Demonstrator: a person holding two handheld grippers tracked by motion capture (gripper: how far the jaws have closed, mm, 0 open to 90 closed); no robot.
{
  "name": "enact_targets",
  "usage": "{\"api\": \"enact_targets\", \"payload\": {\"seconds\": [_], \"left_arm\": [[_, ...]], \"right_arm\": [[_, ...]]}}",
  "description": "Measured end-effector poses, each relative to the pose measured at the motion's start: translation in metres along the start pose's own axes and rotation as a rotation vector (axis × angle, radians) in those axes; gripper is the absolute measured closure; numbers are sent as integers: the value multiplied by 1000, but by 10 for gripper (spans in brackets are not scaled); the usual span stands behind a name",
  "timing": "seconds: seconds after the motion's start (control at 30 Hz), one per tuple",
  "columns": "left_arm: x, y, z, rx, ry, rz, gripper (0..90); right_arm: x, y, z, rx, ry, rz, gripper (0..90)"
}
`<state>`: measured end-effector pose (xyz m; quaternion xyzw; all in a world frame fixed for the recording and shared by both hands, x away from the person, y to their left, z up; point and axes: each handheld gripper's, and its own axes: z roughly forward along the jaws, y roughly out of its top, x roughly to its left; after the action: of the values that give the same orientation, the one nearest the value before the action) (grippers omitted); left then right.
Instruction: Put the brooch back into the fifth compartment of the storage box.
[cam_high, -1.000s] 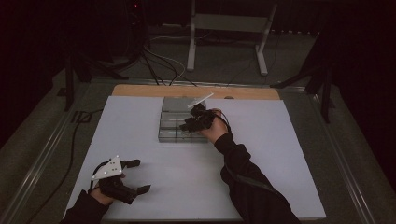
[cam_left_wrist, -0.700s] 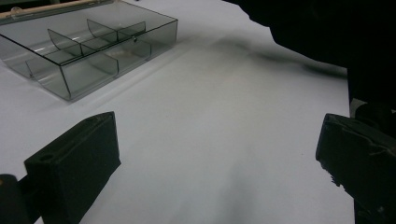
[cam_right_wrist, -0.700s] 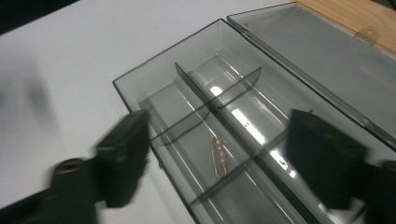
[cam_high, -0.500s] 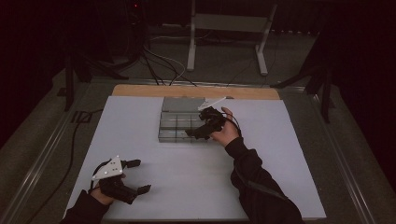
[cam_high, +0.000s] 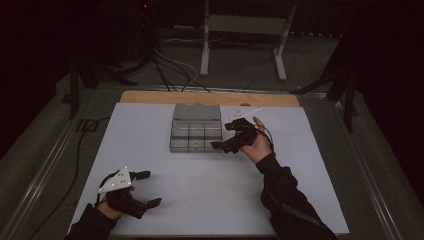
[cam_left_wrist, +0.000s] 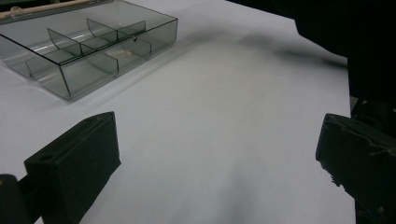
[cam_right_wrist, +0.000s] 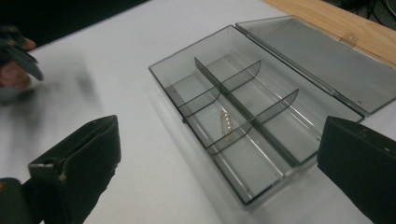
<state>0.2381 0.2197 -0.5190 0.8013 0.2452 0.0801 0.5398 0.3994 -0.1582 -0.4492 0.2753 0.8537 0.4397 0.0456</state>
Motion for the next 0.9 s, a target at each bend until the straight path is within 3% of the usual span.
{"api": "enact_targets", "payload": {"seconds": [0.2,0.4,0.67,0.9], "left_arm": [[1,0,0,-3,-1,-1,11],[1,0,0,-4,-4,-1,11],[1,0,1,-2,-4,-2,11],[0,1,1,-4,-6,-2,11]], "right_arm": [[4,-17,-27,-52,25,55,0],[7,-41,-47,-65,14,68,0],[9,-80,-72,-98,20,115,0],[10,-117,-87,-88,5,148,0]]}}
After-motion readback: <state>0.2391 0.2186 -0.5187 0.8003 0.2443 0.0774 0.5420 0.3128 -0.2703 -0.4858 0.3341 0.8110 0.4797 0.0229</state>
